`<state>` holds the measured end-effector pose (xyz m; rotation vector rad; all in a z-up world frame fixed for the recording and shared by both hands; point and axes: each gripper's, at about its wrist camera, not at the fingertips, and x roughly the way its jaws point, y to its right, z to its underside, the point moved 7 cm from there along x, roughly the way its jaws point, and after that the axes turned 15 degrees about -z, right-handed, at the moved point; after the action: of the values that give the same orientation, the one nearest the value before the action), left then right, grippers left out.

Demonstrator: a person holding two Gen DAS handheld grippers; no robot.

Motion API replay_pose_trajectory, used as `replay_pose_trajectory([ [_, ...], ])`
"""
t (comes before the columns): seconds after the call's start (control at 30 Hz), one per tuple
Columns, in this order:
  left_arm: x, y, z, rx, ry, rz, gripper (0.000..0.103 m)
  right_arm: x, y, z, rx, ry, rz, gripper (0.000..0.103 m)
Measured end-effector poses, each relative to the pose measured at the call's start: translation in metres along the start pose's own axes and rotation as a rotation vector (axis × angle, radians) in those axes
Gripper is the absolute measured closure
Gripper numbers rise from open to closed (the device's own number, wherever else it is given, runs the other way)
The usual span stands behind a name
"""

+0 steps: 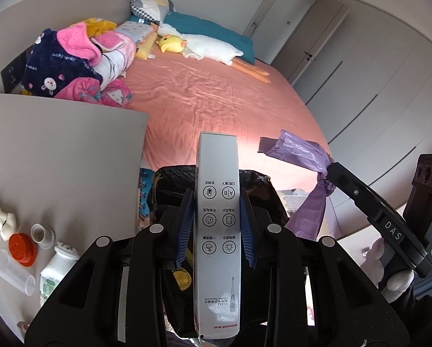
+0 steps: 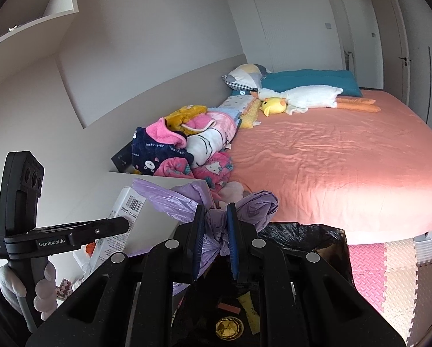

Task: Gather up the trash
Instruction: 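Carry the white box and purple bag over the black trash bag, then open both tools to drop the box and bag into the trash bag, then move both tools back over the table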

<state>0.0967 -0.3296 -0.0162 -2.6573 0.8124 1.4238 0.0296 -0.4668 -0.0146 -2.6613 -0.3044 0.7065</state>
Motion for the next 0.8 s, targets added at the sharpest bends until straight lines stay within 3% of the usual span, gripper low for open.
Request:
replay_pose_trajectory([
  [0.17, 0.009, 0.022, 0.003, 0.024, -0.032, 0.064, 0.072, -0.007, 0.017, 0.002, 0.038, -0.005, 0.009, 0.086],
  [0.2, 0.012, 0.027, 0.005, 0.033, -0.05, 0.089, 0.064, -0.011, 0.021, 0.002, 0.055, 0.002, 0.004, 0.08],
  [0.23, 0.014, 0.03, 0.006, 0.036, -0.064, 0.098, 0.052, -0.017, 0.026, 0.001, 0.085, 0.023, 0.009, 0.061],
  [0.27, 0.016, 0.034, 0.007, 0.036, -0.071, 0.096, 0.023, -0.023, 0.031, 0.0, 0.101, 0.045, 0.024, 0.05],
  [0.3, 0.017, 0.037, 0.007, 0.041, -0.066, 0.09, 0.013, -0.028, 0.035, -0.002, 0.113, 0.074, 0.048, 0.036],
  [0.47, 0.022, 0.049, 0.009, 0.046, -0.062, 0.089, 0.013, -0.046, 0.047, -0.008, 0.128, 0.133, 0.072, 0.035],
  [0.8, 0.023, 0.047, 0.014, 0.023, -0.066, 0.066, 0.013, -0.044, 0.051, -0.008, 0.131, 0.126, 0.044, 0.035],
])
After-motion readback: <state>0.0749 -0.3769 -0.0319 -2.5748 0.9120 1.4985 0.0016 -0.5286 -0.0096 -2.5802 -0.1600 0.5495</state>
